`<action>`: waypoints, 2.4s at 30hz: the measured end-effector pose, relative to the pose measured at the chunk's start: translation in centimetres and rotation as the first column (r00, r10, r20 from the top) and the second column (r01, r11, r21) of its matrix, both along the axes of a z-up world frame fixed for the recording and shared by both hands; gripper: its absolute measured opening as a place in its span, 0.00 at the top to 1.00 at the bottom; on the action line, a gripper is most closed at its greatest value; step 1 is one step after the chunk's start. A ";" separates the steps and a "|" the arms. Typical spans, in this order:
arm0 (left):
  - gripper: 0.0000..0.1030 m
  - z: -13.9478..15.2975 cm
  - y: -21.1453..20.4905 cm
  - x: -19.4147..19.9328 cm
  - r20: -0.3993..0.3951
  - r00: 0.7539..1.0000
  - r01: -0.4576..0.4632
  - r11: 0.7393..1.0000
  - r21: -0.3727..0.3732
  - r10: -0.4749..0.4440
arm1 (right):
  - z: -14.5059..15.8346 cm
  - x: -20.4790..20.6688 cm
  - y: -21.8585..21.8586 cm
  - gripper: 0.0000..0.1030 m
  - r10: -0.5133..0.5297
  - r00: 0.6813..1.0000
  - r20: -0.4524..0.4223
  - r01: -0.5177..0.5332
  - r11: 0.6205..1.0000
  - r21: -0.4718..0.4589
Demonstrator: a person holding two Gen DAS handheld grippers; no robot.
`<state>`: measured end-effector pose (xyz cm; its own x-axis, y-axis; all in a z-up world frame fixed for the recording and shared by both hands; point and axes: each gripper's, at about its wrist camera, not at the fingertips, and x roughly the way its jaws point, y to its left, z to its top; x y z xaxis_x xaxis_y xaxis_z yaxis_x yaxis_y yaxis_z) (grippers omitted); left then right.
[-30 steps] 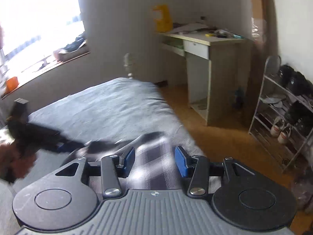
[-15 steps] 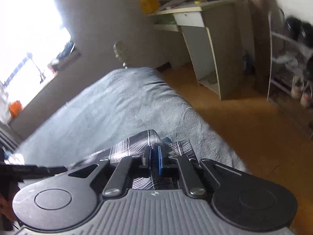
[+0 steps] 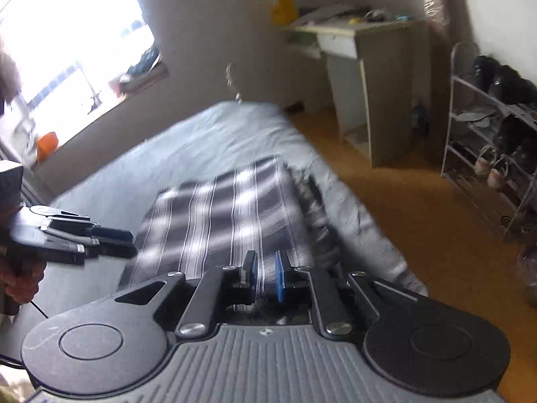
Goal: Fold clothes
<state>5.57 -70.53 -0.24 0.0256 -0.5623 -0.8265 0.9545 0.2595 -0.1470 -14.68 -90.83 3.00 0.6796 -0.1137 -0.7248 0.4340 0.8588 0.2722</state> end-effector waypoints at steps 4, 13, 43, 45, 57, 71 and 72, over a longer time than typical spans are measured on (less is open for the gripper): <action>0.69 -1.4 -0.3 -0.4 -0.030 0.995 -0.094 0.996 0.007 0.094 | -3.4 3.5 -1.5 0.88 -0.042 0.984 -0.172 0.033 0.998 -0.052; 0.65 3.2 4.9 1.3 -0.075 0.983 -0.172 0.985 -0.012 0.171 | 2.3 3.7 2.2 0.88 -0.081 0.992 -0.096 0.075 0.996 -0.057; 0.02 19.2 38.7 8.4 0.085 0.933 -0.314 0.909 -0.274 0.349 | 21.2 3.7 41.9 0.30 -0.425 0.905 -0.037 0.414 0.897 -0.156; 0.00 19.5 38.9 8.1 0.076 0.941 -0.299 0.914 -0.274 0.331 | 19.9 3.9 42.3 0.29 -0.459 0.886 -0.065 0.451 0.886 -0.107; 0.00 12.6 35.4 5.9 -0.100 0.847 -0.525 0.793 -0.309 0.522 | 12.7 6.0 37.2 0.19 -0.432 0.883 -0.184 0.393 0.894 -0.213; 0.00 7.1 34.3 -2.5 -0.014 0.841 -0.530 0.818 -0.222 0.541 | 5.1 -0.1 36.6 0.12 -0.447 0.885 -0.133 0.415 0.885 -0.210; 0.00 7.1 34.4 -3.1 -0.010 0.842 -0.528 0.821 -0.217 0.539 | 5.2 -0.7 36.8 0.08 -0.452 0.882 -0.135 0.419 0.882 -0.216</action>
<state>2.44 -36.10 6.87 0.4082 -0.6033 -0.6851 0.6832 0.6996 -0.2090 -15.43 -54.05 8.17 0.3947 -0.5042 -0.7681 0.8015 0.5976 0.0196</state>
